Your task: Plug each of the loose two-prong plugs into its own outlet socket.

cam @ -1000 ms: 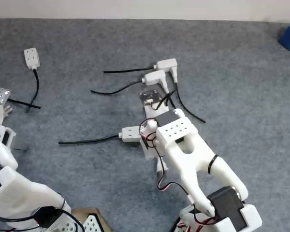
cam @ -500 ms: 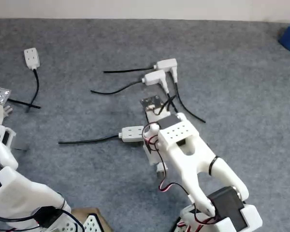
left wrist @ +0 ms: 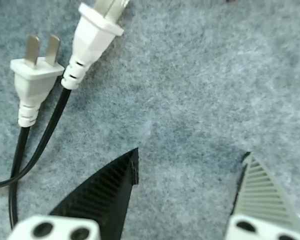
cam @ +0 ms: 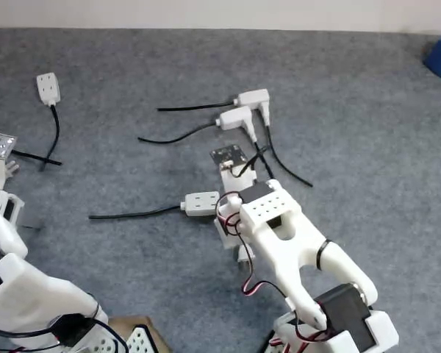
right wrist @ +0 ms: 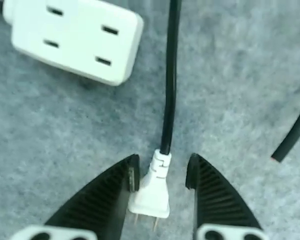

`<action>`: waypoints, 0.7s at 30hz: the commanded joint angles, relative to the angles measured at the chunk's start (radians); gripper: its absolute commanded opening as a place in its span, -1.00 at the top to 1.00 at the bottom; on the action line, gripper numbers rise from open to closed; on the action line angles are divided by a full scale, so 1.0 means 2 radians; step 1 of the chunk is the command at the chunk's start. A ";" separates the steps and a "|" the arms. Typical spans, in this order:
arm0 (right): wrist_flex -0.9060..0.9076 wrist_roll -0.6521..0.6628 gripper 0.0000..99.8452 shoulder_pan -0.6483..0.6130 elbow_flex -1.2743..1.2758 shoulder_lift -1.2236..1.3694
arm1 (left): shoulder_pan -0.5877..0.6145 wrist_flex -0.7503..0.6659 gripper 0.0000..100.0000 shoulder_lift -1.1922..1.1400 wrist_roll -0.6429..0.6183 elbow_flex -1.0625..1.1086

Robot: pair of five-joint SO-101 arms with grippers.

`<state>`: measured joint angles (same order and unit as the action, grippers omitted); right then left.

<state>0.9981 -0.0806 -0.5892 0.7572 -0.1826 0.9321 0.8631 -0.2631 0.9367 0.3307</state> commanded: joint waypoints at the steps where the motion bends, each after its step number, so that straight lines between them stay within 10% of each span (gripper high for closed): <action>1: -0.006 0.005 0.67 -0.006 0.004 -0.002 | 0.005 -0.025 0.40 0.007 0.002 -0.006; 21: 0.006 0.002 0.97 -0.005 -0.066 0.119 | 0.024 -0.025 0.40 0.007 0.005 -0.010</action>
<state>0.9935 -0.0790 -0.5831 0.6728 0.0445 0.9551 0.8615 -0.2631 0.9367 0.3307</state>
